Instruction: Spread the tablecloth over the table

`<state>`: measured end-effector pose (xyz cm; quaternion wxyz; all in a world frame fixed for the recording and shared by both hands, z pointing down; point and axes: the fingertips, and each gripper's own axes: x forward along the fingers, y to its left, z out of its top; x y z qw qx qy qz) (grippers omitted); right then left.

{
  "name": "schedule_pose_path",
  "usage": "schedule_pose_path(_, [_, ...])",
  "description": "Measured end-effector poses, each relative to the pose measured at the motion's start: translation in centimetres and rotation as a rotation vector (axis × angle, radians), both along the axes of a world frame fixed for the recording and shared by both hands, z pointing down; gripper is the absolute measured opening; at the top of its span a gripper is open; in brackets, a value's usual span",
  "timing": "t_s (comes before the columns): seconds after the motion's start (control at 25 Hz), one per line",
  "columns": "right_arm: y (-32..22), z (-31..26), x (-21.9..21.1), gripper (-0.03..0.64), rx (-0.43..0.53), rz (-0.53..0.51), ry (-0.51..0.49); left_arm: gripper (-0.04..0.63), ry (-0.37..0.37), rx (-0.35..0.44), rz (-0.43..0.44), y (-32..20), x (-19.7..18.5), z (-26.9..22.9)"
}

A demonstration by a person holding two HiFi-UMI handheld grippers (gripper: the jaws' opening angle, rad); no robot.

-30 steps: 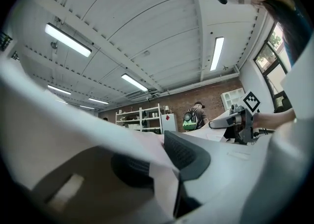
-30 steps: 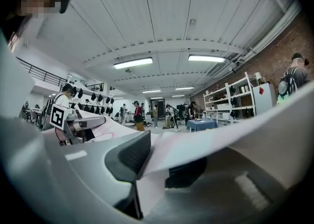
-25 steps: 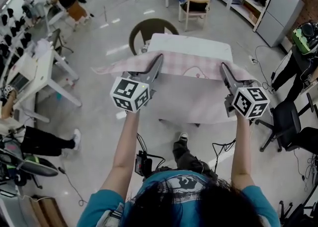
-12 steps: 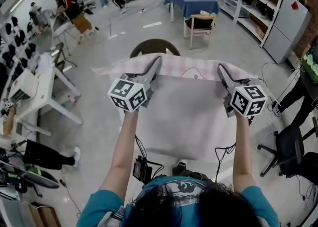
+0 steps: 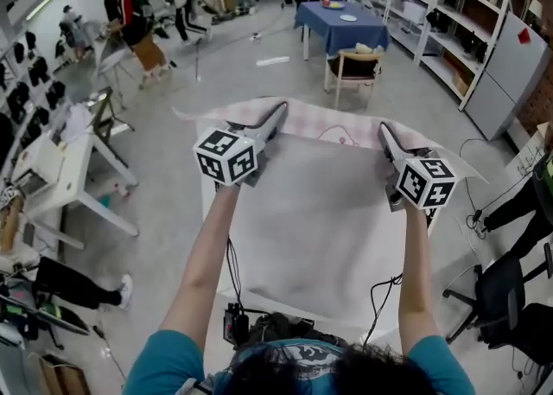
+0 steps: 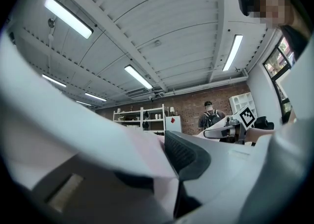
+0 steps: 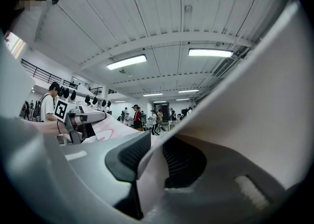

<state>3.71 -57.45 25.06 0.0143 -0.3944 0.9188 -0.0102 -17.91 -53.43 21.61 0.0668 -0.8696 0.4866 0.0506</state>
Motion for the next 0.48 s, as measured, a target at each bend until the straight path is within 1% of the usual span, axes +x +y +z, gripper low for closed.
schedule_pose_path(0.12, [-3.5, -2.5, -0.9, 0.083, 0.030, 0.013, -0.006, 0.091, 0.018, 0.006, 0.022, -3.7, -1.0, -2.3])
schedule_pose_path(0.24, [-6.3, -4.2, -1.3, 0.081, 0.069, 0.041, 0.007, 0.091, 0.009, 0.029, 0.029, -6.8, -1.4, -3.9])
schedule_pose_path(0.36, [-7.9, -6.2, -1.2, 0.081, 0.118, 0.067, 0.016, 0.089, -0.003, 0.079, 0.036, -9.0, -1.4, -5.5])
schedule_pose_path(0.48, [-9.2, -9.9, -0.8, 0.081, 0.201, 0.066, -0.008, 0.089, -0.003, 0.145, 0.051, -10.5, -1.1, -8.6])
